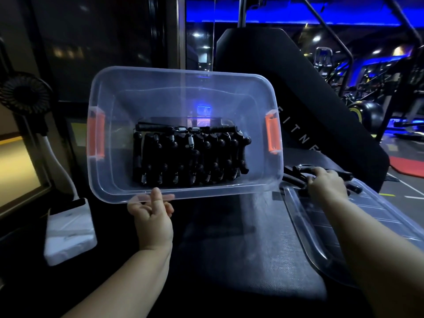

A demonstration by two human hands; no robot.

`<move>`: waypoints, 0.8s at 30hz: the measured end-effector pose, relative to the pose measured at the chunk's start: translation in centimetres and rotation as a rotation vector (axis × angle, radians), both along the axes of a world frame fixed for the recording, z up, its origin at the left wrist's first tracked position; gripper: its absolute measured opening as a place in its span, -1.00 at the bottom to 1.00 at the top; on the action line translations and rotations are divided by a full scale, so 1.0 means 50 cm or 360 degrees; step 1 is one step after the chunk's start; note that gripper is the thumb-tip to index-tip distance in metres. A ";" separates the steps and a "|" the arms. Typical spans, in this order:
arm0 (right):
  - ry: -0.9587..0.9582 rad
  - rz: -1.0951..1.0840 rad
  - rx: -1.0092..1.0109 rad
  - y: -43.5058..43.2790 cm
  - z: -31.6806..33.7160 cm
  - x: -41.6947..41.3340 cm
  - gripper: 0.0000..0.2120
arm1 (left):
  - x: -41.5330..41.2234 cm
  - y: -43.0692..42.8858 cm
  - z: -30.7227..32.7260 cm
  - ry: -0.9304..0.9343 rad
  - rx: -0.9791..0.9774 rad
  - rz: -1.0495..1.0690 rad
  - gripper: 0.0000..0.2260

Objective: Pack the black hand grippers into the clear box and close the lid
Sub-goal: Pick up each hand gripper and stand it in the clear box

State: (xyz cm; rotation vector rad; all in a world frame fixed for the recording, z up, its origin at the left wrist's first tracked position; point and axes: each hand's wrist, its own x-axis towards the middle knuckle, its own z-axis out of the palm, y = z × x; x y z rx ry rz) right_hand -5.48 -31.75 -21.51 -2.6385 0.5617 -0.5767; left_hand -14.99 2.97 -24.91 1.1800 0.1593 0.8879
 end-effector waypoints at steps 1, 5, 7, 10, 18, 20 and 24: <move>-0.0029 0.0007 0.0020 0.000 0.000 -0.001 -0.65 | 0.000 0.000 0.000 -0.0005 -0.0002 0.0001 -0.84; -0.0117 0.0044 -0.0051 0.003 0.005 -0.013 -0.72 | 0.001 0.000 -0.001 -0.0009 -0.0007 0.0000 -0.84; -0.0117 0.0027 -0.0082 0.005 0.009 -0.025 -0.79 | 0.000 0.000 -0.001 -0.0004 -0.0002 0.0002 -0.84; -0.0095 -0.0025 -0.0087 0.006 0.017 -0.047 -0.87 | -0.002 0.000 0.001 0.0005 0.0006 0.0001 -0.84; -0.0039 -0.0114 0.0017 -0.002 0.036 -0.114 -0.88 | -0.007 0.000 0.003 0.0037 0.0013 -0.0020 -0.82; -0.0122 -0.0099 0.0042 -0.013 0.026 -0.137 -0.86 | -0.010 -0.001 0.006 0.0048 0.0014 -0.0025 -0.82; -0.0332 -0.0078 0.0083 -0.028 0.006 -0.182 -0.90 | -0.013 -0.002 0.008 0.0055 0.0009 -0.0045 -0.82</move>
